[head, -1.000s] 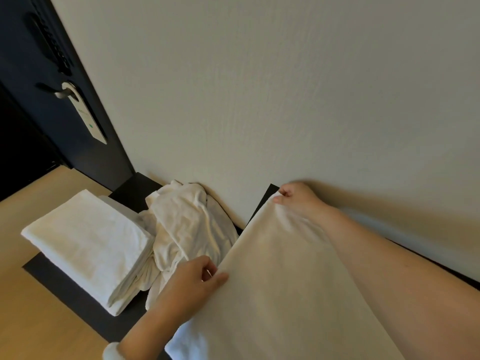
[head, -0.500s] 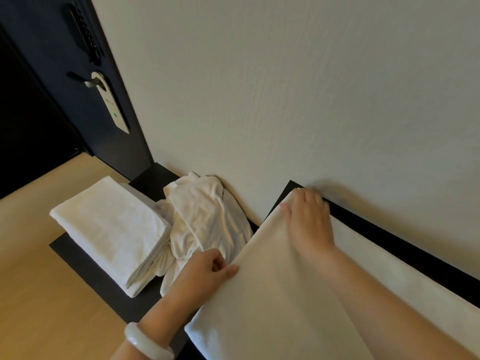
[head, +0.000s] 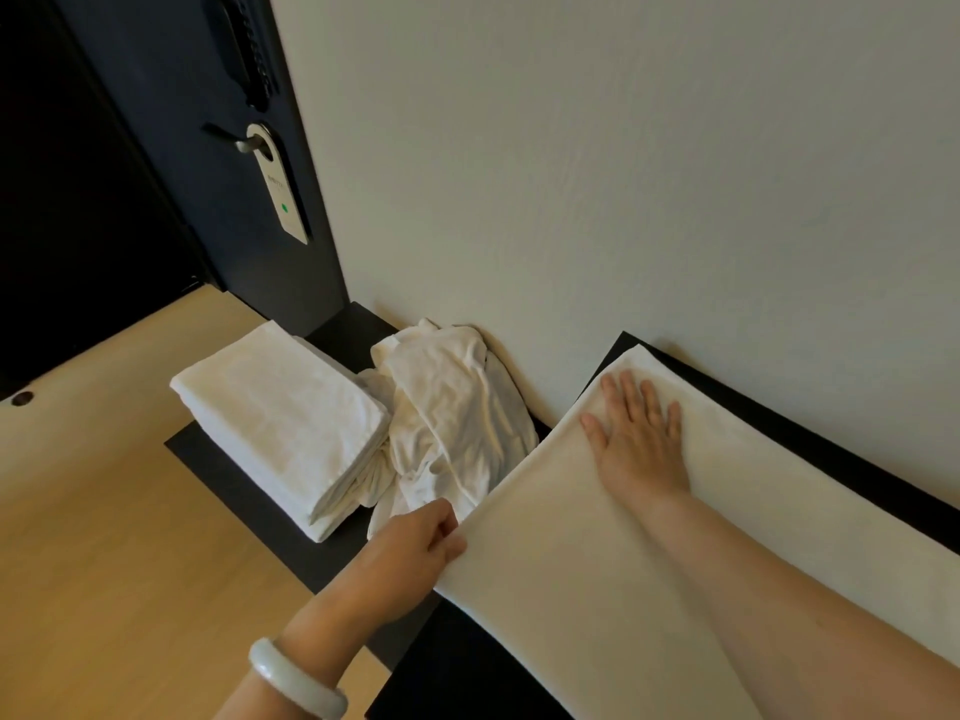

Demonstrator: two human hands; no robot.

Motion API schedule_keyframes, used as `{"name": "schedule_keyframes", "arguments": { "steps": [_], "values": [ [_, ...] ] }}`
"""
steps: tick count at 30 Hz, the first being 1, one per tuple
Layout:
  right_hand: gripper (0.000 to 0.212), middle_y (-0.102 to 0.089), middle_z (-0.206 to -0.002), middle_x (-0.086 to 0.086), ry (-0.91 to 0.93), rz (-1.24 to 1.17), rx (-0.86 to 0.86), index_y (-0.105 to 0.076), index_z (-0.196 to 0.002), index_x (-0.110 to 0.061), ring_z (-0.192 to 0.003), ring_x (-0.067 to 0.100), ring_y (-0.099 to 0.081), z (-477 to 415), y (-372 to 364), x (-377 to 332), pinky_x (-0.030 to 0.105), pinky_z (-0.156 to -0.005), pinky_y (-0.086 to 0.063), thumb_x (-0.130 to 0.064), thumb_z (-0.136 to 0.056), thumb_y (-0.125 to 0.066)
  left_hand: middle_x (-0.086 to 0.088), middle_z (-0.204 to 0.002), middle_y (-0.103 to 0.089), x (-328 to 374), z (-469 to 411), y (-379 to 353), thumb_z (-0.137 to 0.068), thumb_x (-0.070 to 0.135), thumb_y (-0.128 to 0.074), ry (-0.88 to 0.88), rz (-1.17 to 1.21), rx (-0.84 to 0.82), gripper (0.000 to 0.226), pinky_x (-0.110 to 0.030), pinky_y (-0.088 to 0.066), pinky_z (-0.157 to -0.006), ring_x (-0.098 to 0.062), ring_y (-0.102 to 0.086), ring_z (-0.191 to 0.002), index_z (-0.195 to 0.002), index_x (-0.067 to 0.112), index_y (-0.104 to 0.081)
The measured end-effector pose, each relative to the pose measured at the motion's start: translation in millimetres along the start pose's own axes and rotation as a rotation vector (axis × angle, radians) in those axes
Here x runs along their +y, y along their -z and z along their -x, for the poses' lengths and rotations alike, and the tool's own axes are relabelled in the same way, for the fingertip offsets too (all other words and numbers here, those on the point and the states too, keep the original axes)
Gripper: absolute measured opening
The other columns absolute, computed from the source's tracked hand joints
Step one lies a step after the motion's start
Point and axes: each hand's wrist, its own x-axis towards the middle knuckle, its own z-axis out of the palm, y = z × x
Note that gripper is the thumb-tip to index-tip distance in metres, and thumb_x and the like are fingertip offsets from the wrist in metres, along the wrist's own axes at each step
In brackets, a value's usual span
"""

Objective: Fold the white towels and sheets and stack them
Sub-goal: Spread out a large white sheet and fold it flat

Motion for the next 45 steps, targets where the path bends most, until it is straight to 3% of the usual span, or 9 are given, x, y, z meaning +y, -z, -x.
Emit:
{"name": "schedule_keyframes", "arguments": {
  "steps": [8,12,15,23,27,29,32,39,45],
  "values": [
    [0.063,0.008,-0.166,-0.003,0.006,-0.119,-0.116,-0.001,-0.159,-0.025,-0.152,0.017,0.009,8.3,18.4,-4.8,0.048,-0.121,0.008,-0.050,-0.104,-0.021,0.014,-0.106,-0.052,9.9,-14.5,-15.0,-0.094,0.063,-0.043,0.085,0.158,0.085,0.042,-0.016,-0.038,-0.066,-0.001,-0.052,-0.091,-0.121,0.031,-0.045],
    [0.061,-0.014,-0.164,0.007,0.108,-0.216,0.145,-0.019,-0.157,-0.011,-0.153,0.021,-0.008,81.6,20.4,-25.5,0.046,-0.122,0.004,-0.043,-0.104,-0.024,0.011,-0.095,-0.053,32.9,-46.1,-23.7,-0.091,0.071,-0.039,0.060,0.013,0.038,0.053,-0.016,-0.031,-0.060,0.001,-0.047,-0.076,-0.109,0.023,-0.053],
    [0.073,-0.001,-0.163,0.001,0.131,-0.175,0.057,-0.011,-0.158,-0.014,-0.153,0.016,0.002,145.8,-1.0,-34.5,0.044,-0.122,0.008,-0.054,-0.096,-0.006,0.007,-0.083,-0.056,29.5,-58.0,-28.7,-0.097,0.059,-0.040,-0.043,-0.040,0.087,0.037,-0.018,-0.032,-0.058,-0.004,-0.052,-0.073,-0.091,0.023,-0.050],
    [0.073,0.019,-0.164,-0.002,-0.362,0.046,0.015,0.014,-0.155,-0.024,-0.150,0.017,0.020,190.4,1.6,78.1,0.049,-0.119,0.017,-0.063,-0.094,0.002,-0.004,-0.098,-0.062,26.2,-42.9,-24.2,-0.104,0.038,-0.030,0.036,-0.286,0.205,0.029,-0.032,-0.041,-0.077,-0.017,-0.055,-0.081,-0.088,0.021,-0.047],
    [0.073,0.023,-0.162,-0.002,-0.450,-0.040,0.013,0.020,-0.152,-0.024,-0.150,0.020,0.022,205.4,4.1,92.9,0.050,-0.120,0.016,-0.063,-0.091,0.005,-0.018,-0.118,-0.064,79.6,-38.7,-52.7,-0.092,0.028,-0.062,-0.461,-0.645,0.593,0.033,-0.050,-0.053,-0.089,-0.037,-0.063,-0.103,-0.118,0.008,-0.063],
    [0.069,0.021,-0.163,-0.001,-0.437,-0.052,-0.023,0.024,-0.150,-0.024,-0.150,0.019,0.021,207.1,-0.6,89.2,0.051,-0.120,0.013,-0.059,-0.098,-0.006,-0.017,-0.154,-0.037,118.0,-43.5,-84.7,-0.100,0.040,-0.045,-0.713,-0.651,0.342,0.055,-0.053,-0.022,-0.118,-0.036,-0.034,-0.143,-0.147,0.010,-0.043],
    [0.065,0.023,-0.163,-0.005,-0.388,-0.077,-0.046,0.028,-0.146,-0.034,-0.149,0.018,0.024,206.7,-3.1,91.9,0.052,-0.118,0.016,-0.060,-0.099,-0.009,0.005,-0.164,0.012,140.4,-64.5,-117.3,-0.103,0.055,-0.015,-0.741,-0.785,0.050,0.059,-0.048,0.015,-0.120,-0.019,0.017,-0.150,-0.156,0.035,0.001],
    [0.064,0.034,-0.154,-0.008,-0.332,-0.061,-0.063,0.031,-0.143,-0.040,-0.147,0.024,0.028,194.0,-4.4,102.1,0.062,-0.113,0.019,-0.065,-0.094,-0.003,0.001,-0.163,0.020,136.6,-95.5,-114.8,-0.102,0.047,-0.008,-0.452,-0.790,0.206,0.061,-0.057,0.013,-0.118,-0.022,0.022,-0.149,-0.155,0.026,0.011],
    [0.064,0.005,-0.163,-0.007,-0.131,-0.080,0.065,-0.004,-0.157,-0.031,-0.152,0.017,0.005,198.0,-7.7,123.1,0.046,-0.120,0.010,-0.055,-0.098,-0.008,0.005,-0.163,0.016,159.8,-83.8,-156.8,-0.091,0.053,0.013,-0.722,-0.856,0.129,0.066,-0.055,0.014,-0.117,-0.021,0.023,-0.148,-0.155,0.035,0.011]
  ]
}}
